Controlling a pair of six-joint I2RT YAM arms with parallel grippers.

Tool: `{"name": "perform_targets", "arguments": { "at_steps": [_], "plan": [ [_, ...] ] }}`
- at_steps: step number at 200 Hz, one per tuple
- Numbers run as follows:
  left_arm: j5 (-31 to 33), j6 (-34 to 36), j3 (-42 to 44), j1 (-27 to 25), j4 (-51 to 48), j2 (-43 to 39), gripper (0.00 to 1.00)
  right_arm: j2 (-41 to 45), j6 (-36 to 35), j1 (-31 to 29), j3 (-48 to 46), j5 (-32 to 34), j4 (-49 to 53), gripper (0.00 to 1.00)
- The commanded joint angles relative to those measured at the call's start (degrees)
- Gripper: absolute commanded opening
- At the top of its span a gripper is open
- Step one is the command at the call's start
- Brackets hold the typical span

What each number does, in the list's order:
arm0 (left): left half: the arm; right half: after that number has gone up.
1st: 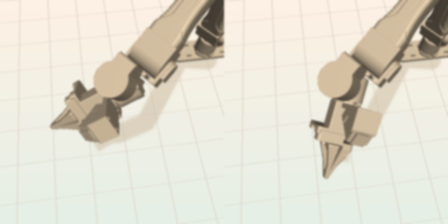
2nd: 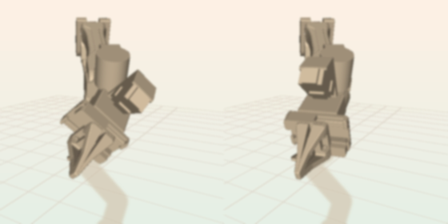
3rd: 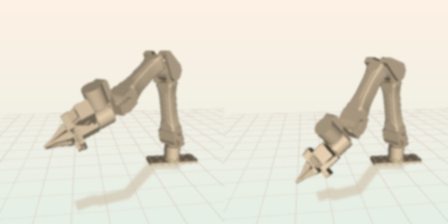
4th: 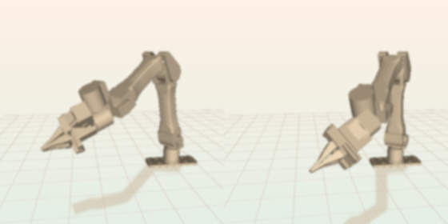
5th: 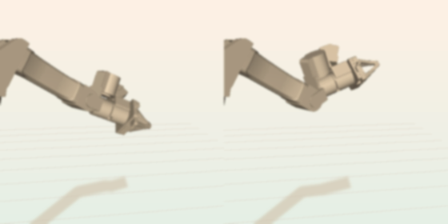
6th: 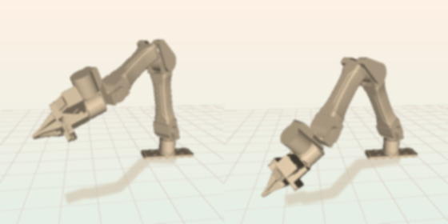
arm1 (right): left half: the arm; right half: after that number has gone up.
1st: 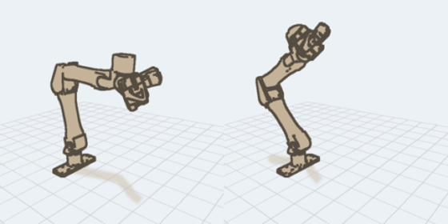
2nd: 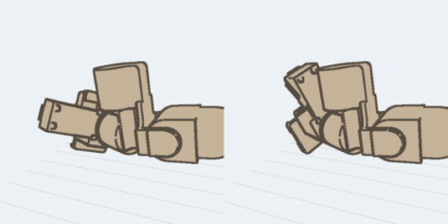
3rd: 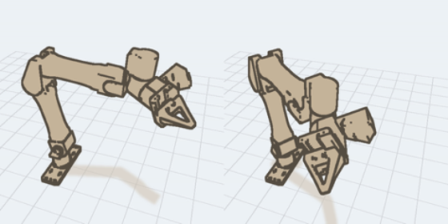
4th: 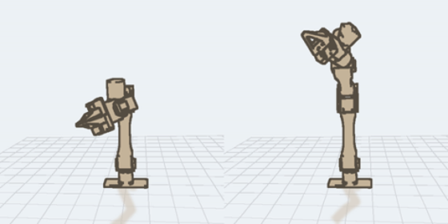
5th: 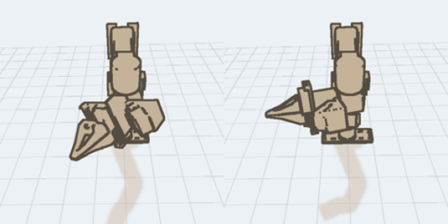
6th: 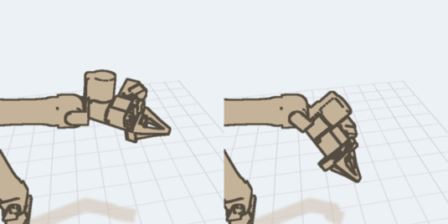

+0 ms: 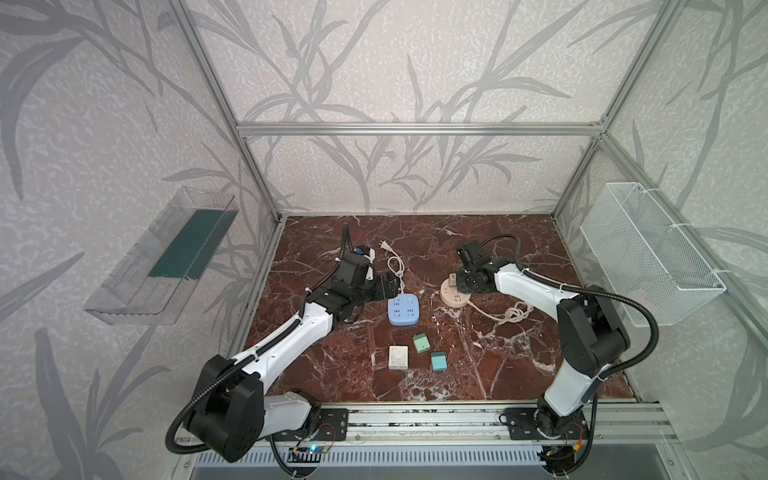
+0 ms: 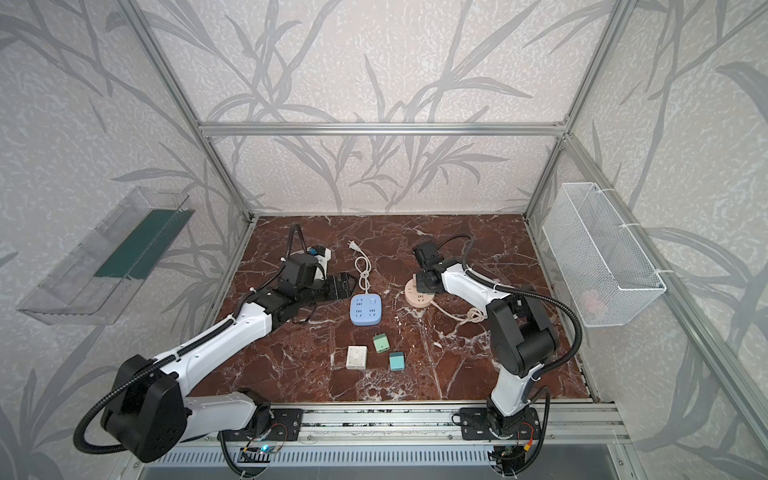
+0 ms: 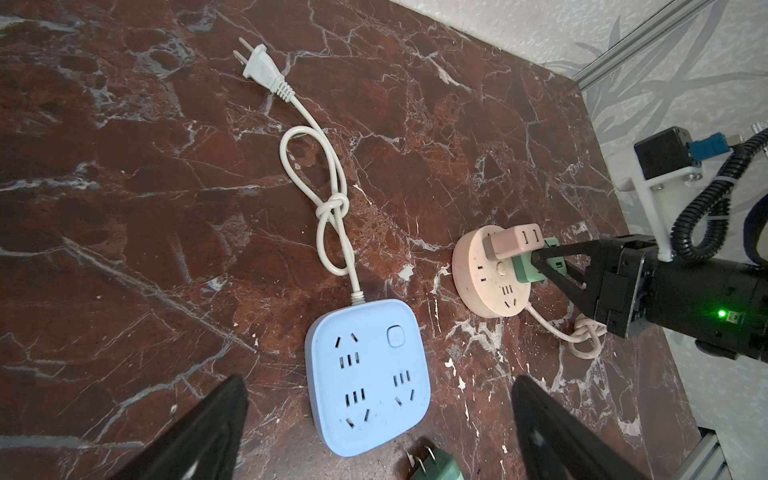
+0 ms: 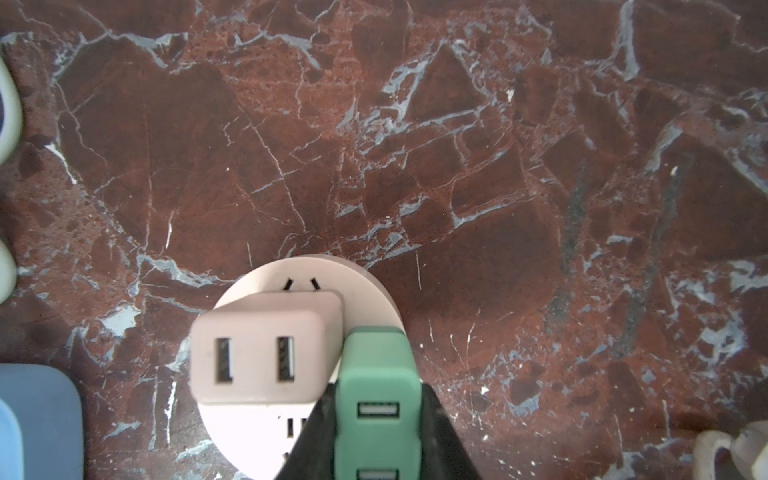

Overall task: Insert the plug
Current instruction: 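Press the green charger's prongs into the pink strip beside the mauve charger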

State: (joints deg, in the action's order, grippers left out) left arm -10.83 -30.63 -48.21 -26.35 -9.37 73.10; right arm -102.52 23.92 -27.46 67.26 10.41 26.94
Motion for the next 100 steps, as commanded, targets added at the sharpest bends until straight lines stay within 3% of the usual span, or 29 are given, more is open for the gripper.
{"name": "perform_targets", "arguments": {
  "at_steps": [1, 38, 100],
  "plan": [
    [-0.41, -0.14, 0.13, 0.08, 0.62, 0.48, 0.96, -9.07, 2.12, -0.57, -7.07, -7.79, 8.97, 0.0],
    [-0.77, -0.14, -0.49, 0.08, 0.01, 0.52, 0.97, -5.23, 3.3, -0.57, -4.87, -7.77, 11.17, 0.0],
    [-0.1, 0.99, -3.13, 0.08, -3.04, 0.76, 0.97, 1.77, 3.85, -0.57, 0.0, -7.78, 12.94, 0.26]
  ]
}}
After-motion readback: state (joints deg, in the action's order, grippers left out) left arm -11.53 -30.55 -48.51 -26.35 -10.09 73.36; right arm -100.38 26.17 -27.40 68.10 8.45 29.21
